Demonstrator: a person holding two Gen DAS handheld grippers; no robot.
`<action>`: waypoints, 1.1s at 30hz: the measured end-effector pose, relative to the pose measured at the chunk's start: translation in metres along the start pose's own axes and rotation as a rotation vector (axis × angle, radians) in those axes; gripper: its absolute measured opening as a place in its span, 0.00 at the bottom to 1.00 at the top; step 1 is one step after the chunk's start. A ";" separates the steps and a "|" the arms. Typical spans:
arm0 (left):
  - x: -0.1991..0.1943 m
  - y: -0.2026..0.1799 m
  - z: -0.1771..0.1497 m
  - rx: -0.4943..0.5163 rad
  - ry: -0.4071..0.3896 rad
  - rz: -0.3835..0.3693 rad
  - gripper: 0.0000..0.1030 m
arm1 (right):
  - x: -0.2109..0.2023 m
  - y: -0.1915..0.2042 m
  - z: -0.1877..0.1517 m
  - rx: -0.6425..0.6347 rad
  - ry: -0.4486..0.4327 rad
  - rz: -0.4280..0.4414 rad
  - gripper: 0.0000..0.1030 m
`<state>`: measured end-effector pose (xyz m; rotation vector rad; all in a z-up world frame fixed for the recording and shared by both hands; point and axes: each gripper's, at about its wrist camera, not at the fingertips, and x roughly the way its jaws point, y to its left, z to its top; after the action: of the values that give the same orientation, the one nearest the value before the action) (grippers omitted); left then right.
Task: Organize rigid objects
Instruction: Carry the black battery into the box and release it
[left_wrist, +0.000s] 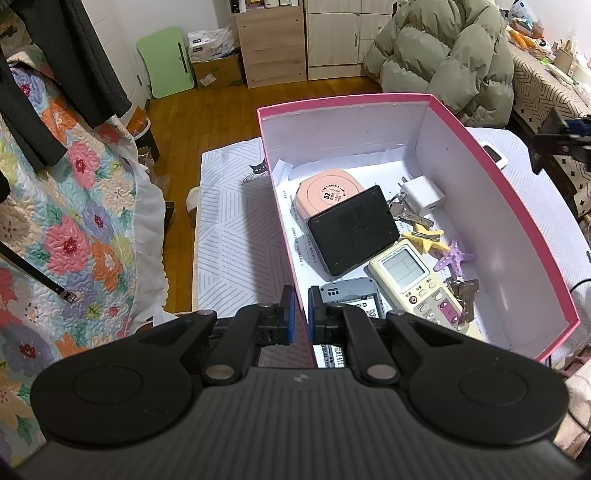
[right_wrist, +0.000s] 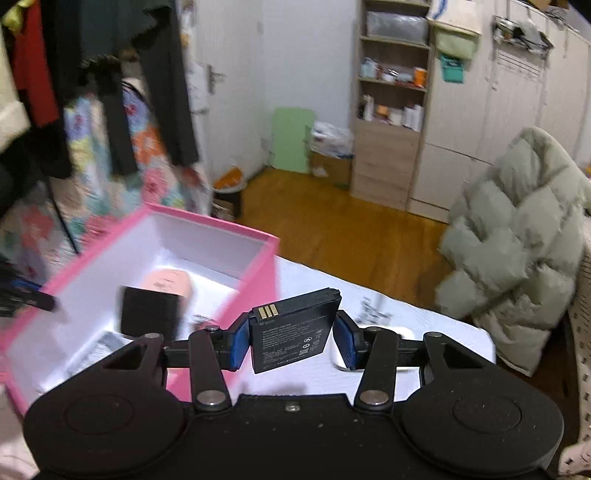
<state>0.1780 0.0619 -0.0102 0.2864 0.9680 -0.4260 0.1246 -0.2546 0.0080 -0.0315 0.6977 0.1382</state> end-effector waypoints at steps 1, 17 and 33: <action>0.000 0.000 0.000 0.000 -0.001 0.001 0.05 | -0.002 0.005 0.001 -0.008 -0.005 0.028 0.51; -0.001 0.001 0.000 -0.013 -0.005 -0.004 0.05 | 0.060 0.132 0.003 -0.244 0.182 0.406 0.53; -0.001 0.002 0.001 -0.017 -0.010 -0.008 0.06 | -0.005 0.004 -0.021 0.033 0.090 0.179 0.67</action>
<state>0.1791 0.0632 -0.0091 0.2646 0.9634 -0.4260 0.1074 -0.2527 -0.0048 0.0567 0.7920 0.2984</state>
